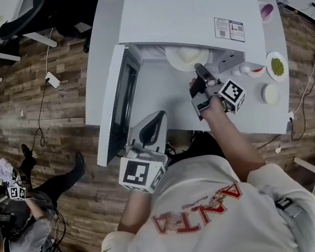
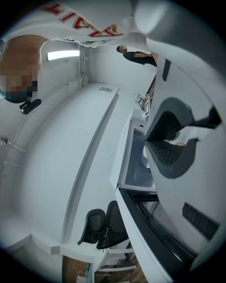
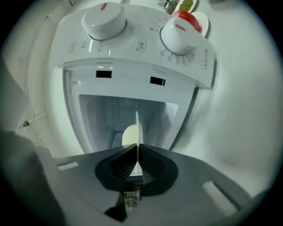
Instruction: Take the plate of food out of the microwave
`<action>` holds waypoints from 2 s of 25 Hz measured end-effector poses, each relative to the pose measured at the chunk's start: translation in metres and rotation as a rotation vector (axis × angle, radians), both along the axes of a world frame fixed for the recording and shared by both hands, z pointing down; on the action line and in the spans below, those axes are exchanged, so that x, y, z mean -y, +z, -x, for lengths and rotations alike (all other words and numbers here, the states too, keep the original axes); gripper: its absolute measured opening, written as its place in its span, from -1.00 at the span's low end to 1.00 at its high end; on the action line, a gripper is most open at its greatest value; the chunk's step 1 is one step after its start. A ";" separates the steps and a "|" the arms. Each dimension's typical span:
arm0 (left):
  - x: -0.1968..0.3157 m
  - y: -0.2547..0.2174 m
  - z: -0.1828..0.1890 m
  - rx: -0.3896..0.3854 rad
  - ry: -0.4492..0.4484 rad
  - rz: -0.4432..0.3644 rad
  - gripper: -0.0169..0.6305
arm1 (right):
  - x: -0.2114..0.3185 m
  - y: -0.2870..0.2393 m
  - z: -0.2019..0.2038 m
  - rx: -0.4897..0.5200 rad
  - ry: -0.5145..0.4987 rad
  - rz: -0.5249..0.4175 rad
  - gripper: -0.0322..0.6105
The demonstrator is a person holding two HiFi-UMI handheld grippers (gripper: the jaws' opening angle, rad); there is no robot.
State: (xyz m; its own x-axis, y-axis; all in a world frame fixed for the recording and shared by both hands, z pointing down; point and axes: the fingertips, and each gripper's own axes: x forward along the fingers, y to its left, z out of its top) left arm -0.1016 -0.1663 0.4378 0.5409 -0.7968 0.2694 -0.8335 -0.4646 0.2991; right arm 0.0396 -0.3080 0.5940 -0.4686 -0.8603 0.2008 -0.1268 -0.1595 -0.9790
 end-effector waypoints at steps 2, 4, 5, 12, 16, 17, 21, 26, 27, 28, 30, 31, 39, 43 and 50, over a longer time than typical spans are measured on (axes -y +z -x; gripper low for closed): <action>-0.004 -0.003 -0.002 0.006 0.017 -0.005 -0.92 | -0.014 -0.004 0.001 0.010 -0.005 -0.003 -0.85; -0.008 -0.005 -0.005 0.010 0.037 -0.009 -0.92 | -0.029 -0.006 0.001 0.021 -0.005 -0.004 -0.85; -0.010 -0.006 -0.008 0.010 0.049 -0.012 -0.92 | -0.036 -0.007 0.001 0.024 -0.002 -0.003 -0.85; -0.030 -0.013 -0.028 0.000 0.160 -0.058 -0.93 | -0.094 -0.004 -0.018 0.010 0.023 -0.008 -0.85; -0.037 -0.017 -0.039 0.006 0.229 -0.072 -0.92 | -0.127 -0.002 -0.038 0.031 0.078 -0.006 -0.85; -0.038 -0.017 -0.043 0.004 0.246 -0.077 -0.92 | -0.135 0.001 -0.045 0.029 0.094 0.000 -0.85; -0.045 -0.017 -0.066 0.003 0.321 -0.091 -0.92 | -0.165 0.011 -0.074 0.018 0.169 0.019 -0.84; -0.057 -0.021 -0.103 0.003 0.437 -0.087 -0.93 | -0.202 0.019 -0.122 0.017 0.306 0.043 -0.85; -0.059 -0.020 -0.109 0.004 0.457 -0.085 -0.92 | -0.207 0.022 -0.133 0.013 0.334 0.045 -0.84; -0.061 -0.019 -0.116 0.003 0.476 -0.083 -0.93 | -0.212 0.025 -0.144 0.010 0.360 0.046 -0.84; -0.065 -0.018 -0.128 0.000 0.506 -0.079 -0.93 | -0.221 0.031 -0.165 0.011 0.404 0.053 -0.84; -0.068 -0.017 -0.134 -0.002 0.520 -0.078 -0.93 | -0.225 0.035 -0.175 0.011 0.420 0.061 -0.84; -0.076 -0.011 -0.160 0.004 0.577 -0.072 -0.93 | -0.237 0.060 -0.228 0.009 0.478 0.091 -0.85; -0.072 0.000 -0.165 0.015 0.577 -0.041 -0.92 | -0.233 0.078 -0.237 0.000 0.483 0.131 -0.84; -0.060 0.009 -0.174 0.030 0.578 -0.019 -0.93 | -0.223 0.089 -0.242 -0.006 0.485 0.157 -0.85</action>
